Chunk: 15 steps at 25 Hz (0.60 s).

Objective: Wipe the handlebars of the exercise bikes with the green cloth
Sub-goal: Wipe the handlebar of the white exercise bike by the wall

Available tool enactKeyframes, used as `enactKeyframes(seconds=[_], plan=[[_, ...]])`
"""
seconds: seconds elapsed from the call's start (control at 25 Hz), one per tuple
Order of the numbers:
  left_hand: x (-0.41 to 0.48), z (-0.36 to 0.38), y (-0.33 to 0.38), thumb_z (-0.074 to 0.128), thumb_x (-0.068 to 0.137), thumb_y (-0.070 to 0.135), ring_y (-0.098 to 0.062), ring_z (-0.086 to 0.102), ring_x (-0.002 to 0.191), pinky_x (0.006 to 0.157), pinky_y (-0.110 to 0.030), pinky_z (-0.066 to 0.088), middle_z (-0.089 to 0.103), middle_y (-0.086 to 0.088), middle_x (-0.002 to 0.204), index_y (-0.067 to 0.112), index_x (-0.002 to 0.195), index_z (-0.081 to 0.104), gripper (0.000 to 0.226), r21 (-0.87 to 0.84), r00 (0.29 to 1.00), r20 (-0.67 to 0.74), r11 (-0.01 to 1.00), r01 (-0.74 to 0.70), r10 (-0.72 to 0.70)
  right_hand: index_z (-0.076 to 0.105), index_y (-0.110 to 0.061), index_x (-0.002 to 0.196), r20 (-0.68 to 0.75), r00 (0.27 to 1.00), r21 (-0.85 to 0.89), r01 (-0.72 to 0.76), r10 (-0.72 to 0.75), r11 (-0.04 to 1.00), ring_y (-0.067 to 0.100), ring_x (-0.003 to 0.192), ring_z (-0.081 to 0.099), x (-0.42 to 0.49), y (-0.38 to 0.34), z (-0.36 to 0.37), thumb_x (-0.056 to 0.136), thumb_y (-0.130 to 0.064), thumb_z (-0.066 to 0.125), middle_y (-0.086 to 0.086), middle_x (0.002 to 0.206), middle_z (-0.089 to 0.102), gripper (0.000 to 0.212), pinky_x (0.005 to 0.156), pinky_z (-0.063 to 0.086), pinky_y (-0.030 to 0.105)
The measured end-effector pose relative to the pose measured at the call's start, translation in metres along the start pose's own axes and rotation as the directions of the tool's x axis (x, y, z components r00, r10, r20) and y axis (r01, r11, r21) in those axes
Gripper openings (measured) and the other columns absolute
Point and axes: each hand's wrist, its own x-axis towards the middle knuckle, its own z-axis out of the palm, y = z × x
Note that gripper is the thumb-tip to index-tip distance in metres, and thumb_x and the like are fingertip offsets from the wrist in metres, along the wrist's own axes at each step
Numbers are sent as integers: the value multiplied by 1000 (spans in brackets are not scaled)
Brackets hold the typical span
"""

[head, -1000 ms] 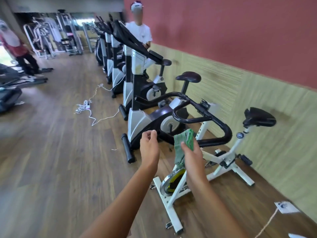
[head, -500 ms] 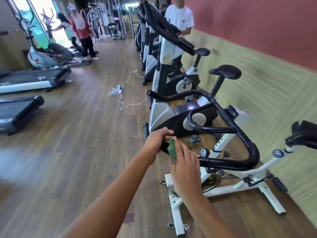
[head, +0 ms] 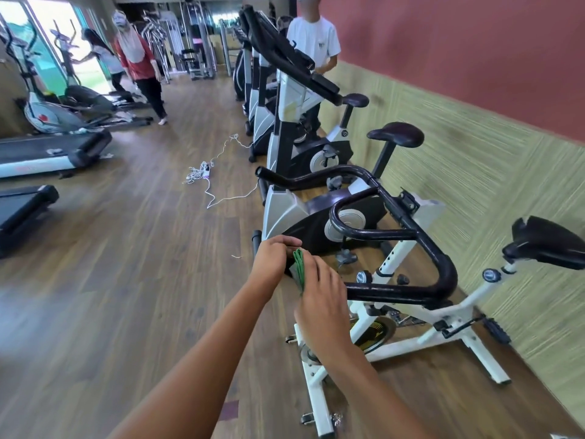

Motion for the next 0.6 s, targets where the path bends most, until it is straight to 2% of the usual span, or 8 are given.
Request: enactKeyframes(seconds=[0.08, 0.16, 0.24, 0.36, 0.44, 0.52, 0.6], plan=[[-2, -1, 1, 32, 86, -10, -20, 61, 68, 58, -25, 46, 68, -9, 76, 7, 84, 69, 41, -7, 1000, 1, 1000, 3, -3, 39, -18, 148, 46, 999, 29, -21, 20, 999, 27, 125, 52, 2, 5, -2, 77, -3, 69, 5, 140, 52, 78, 103, 43, 41], [-4, -2, 0, 31, 86, -9, -20, 62, 68, 58, -26, 47, 68, -9, 75, 6, 83, 69, 41, 1, 1000, 19, 1000, -2, 2, 29, -23, 153, 104, 994, 90, -49, 40, 995, 22, 137, 39, 4, 3, -3, 88, -6, 62, 0, 151, 40, 75, 111, 34, 38], [-4, -3, -2, 32, 86, -8, -20, 62, 68, 57, -25, 48, 69, -8, 74, 7, 80, 69, 40, 4, 1000, 0, 1000, -7, 7, 24, -24, 155, 109, 993, 129, -61, 47, 990, 21, 141, 31, 6, -8, -3, 92, -6, 57, -2, 157, 32, 74, 113, 29, 37], [3, 1, 0, 34, 86, -4, -26, 66, 83, 76, -34, 53, 72, -13, 82, 9, 72, 70, 41, 7, 998, -56, 999, -34, 35, 32, -17, 153, 51, 998, 138, -40, 33, 990, 26, 138, 37, 12, -24, -1, 86, 0, 56, 4, 154, 37, 73, 110, 33, 42], [6, 1, 1, 34, 83, -7, -31, 67, 89, 84, -39, 54, 73, -17, 85, 9, 68, 70, 42, 11, 997, -61, 999, -44, 45, 36, -16, 151, 58, 998, 131, -1, -7, 991, 28, 134, 42, 16, -20, 2, 83, 1, 58, 5, 151, 43, 74, 108, 36, 42], [6, 1, -1, 33, 81, -9, -30, 68, 87, 83, -40, 55, 73, -20, 86, 8, 67, 69, 42, 7, 998, -53, 999, -42, 42, 33, -18, 151, 65, 997, 128, 22, -30, 991, 26, 136, 41, 13, -10, 4, 82, 0, 62, 4, 150, 43, 77, 110, 39, 43], [4, 1, -1, 33, 81, -10, -24, 65, 78, 74, -34, 53, 71, -17, 79, 5, 70, 68, 40, 13, 998, -55, 999, -36, 36, 26, -20, 153, 39, 998, 131, 50, -55, 990, 24, 140, 36, 8, -3, 6, 82, -8, 65, 3, 153, 39, 83, 112, 38, 46]])
